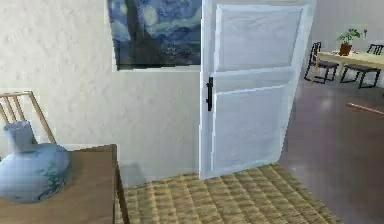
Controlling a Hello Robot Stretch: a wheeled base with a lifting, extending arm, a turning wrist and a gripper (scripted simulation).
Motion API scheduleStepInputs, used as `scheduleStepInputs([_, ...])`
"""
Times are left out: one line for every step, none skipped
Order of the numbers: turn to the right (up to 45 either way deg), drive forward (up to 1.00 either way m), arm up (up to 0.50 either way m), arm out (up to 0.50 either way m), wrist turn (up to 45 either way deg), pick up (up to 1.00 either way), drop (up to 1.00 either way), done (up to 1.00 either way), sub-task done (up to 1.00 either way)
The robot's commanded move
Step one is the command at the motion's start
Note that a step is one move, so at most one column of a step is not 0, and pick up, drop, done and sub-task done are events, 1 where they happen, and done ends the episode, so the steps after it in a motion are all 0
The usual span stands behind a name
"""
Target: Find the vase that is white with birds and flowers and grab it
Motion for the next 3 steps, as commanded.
scheduleStepInputs([-45.0, 0.0, 0.0, 0.0, 0.0, 0.0, 0.0, 0.0, 0.0])
scheduleStepInputs([-45.0, 0.0, 0.0, 0.0, 0.0, 0.0, 0.0, 0.0, 0.0])
scheduleStepInputs([-39.0, 0.0, 0.0, 0.0, 0.0, 0.0, 0.0, 0.0, 0.0])
